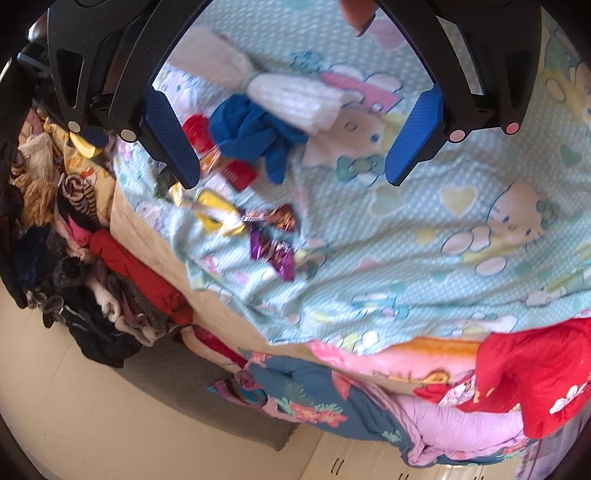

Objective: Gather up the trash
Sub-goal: 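Move both grippers back toward the remaining trash on the bed, then grasp the red canister with the right gripper while the left gripper grasps the white foam net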

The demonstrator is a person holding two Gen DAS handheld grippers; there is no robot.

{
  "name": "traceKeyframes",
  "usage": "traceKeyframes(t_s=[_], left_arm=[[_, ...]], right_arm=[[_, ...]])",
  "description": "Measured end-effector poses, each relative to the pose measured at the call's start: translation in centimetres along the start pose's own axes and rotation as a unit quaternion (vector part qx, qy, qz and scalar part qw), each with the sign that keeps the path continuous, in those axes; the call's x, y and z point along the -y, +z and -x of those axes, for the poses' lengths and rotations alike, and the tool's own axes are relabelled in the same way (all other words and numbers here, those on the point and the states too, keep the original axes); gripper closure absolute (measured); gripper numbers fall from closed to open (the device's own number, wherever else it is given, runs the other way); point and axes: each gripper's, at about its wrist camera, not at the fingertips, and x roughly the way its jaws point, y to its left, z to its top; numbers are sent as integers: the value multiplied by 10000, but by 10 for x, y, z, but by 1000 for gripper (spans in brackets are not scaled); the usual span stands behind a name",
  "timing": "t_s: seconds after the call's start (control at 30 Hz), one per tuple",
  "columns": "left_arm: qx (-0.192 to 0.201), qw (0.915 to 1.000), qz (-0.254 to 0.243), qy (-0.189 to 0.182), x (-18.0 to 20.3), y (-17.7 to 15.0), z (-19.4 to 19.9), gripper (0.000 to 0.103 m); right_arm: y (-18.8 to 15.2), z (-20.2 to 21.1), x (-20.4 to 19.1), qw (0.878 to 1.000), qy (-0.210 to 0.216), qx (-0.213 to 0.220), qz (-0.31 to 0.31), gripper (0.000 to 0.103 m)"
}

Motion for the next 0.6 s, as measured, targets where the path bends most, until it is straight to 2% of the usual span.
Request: traceKeyframes(t_s=[0.23,0.37,0.53,0.6], left_arm=[[-504,9980,373,-97,-24,-18,-15,32],[-735,9951,617,-254,-32,-28,-23,41],[-788,9941,642,-384,-30,-33,-29,48],[-783,9939,639,-438,-30,-34,-30,52]], right_arm=[[-2,-36,-5,9988,233,-430,86,40],[-3,-55,-7,9976,291,-615,138,42],[-7,-82,-13,9951,380,-874,249,56],[-8,-91,-14,9944,396,-940,267,56]])
